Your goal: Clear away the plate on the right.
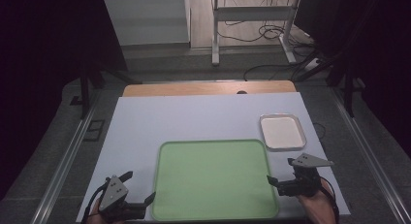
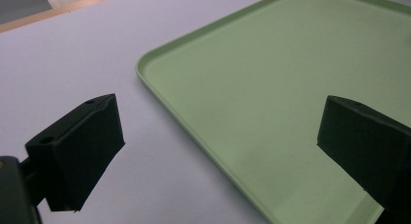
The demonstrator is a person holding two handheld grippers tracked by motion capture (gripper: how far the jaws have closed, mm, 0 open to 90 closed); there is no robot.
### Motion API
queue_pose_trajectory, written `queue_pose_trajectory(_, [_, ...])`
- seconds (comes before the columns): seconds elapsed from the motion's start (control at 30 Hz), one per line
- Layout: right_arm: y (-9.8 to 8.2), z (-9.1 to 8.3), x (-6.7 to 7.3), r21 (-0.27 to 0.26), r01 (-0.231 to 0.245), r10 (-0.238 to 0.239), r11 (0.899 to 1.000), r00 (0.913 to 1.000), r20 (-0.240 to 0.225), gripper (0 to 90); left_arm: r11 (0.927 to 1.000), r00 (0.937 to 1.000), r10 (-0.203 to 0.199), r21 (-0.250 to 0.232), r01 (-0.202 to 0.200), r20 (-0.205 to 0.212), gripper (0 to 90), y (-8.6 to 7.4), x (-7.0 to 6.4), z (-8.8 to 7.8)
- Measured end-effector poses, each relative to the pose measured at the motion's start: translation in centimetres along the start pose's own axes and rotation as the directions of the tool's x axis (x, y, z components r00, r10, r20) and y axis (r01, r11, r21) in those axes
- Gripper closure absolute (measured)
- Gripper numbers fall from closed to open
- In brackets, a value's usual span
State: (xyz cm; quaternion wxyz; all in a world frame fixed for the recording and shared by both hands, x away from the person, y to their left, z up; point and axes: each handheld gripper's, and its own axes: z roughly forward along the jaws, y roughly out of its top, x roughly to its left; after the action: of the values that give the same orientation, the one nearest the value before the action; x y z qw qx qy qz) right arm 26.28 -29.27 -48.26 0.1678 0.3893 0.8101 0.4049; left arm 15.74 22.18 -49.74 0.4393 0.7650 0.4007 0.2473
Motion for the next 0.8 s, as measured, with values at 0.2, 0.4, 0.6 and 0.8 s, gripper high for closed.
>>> queue_pose_trajectory(0.2, [0.3, 0.2, -0.5, -0.020, 0.005, -0.005, 1.000, 0.9998, 0.019, 0.0, 1.0000, 1.0000, 0.001, 0.000, -0.001, 0.000, 2.4, 0.0, 0.0, 0.0])
queue_pose_trajectory(0.4, [0.6, 0.7, -0.8, -0.033, 0.020, -0.019, 0.999, 0.9995, 0.024, 0.0, 1.0000, 1.0000, 0.003, 0.002, -0.003, -0.001, 2.4, 0.0, 0.0, 0.0])
queue_pose_trajectory(0.6, [0.9, 1.2, -1.1, -0.031, 0.025, -0.024, 0.999, 0.9995, 0.022, 0.0, 1.0000, 1.0000, 0.003, 0.002, -0.003, -0.001, 2.4, 0.0, 0.0, 0.0])
queue_pose_trajectory(0.8, [1.3, 1.7, -1.4, -0.030, 0.022, -0.022, 0.999, 0.9993, 0.030, 0.0, 1.0000, 1.0000, 0.004, 0.003, -0.004, 0.000, 2.4, 0.0, 0.0, 0.1])
